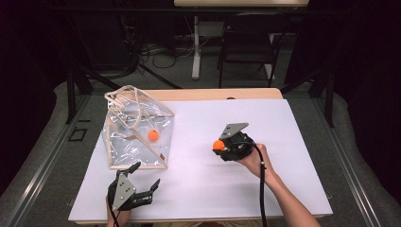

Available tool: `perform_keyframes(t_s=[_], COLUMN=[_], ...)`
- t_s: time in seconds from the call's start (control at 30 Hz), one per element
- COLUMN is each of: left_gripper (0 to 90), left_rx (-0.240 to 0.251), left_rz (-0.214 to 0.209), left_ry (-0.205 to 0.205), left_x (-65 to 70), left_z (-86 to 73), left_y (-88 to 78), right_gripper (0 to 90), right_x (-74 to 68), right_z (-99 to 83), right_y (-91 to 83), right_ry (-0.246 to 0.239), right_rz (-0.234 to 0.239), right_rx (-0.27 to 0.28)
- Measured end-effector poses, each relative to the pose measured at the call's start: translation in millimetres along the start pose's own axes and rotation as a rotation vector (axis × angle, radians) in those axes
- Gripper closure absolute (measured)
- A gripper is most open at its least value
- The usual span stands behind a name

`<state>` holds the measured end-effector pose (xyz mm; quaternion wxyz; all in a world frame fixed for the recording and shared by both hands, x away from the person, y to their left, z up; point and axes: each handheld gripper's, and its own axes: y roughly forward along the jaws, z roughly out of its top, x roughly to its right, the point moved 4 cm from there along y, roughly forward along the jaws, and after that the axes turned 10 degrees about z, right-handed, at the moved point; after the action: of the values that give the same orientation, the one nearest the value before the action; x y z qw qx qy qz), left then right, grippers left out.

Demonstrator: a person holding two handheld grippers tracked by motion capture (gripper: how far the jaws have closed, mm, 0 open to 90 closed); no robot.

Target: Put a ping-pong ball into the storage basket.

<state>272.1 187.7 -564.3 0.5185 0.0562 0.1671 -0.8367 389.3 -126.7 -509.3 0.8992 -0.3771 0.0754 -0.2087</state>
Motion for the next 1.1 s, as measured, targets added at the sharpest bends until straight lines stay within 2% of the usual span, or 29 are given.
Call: perform_keyframes(t_s=[1.1], left_gripper=[15.6], left_rx=[0.000], left_rz=[0.000], left_ry=[-0.001], left_x=[-0.4], left_z=[-0.2], left_y=[-0.1], right_gripper=[50.5], right_x=[-4.9], right_z=[37.3], right_y=[6.6], right_ry=[-0.051], right_rz=[0.030], right_rx=[0.024])
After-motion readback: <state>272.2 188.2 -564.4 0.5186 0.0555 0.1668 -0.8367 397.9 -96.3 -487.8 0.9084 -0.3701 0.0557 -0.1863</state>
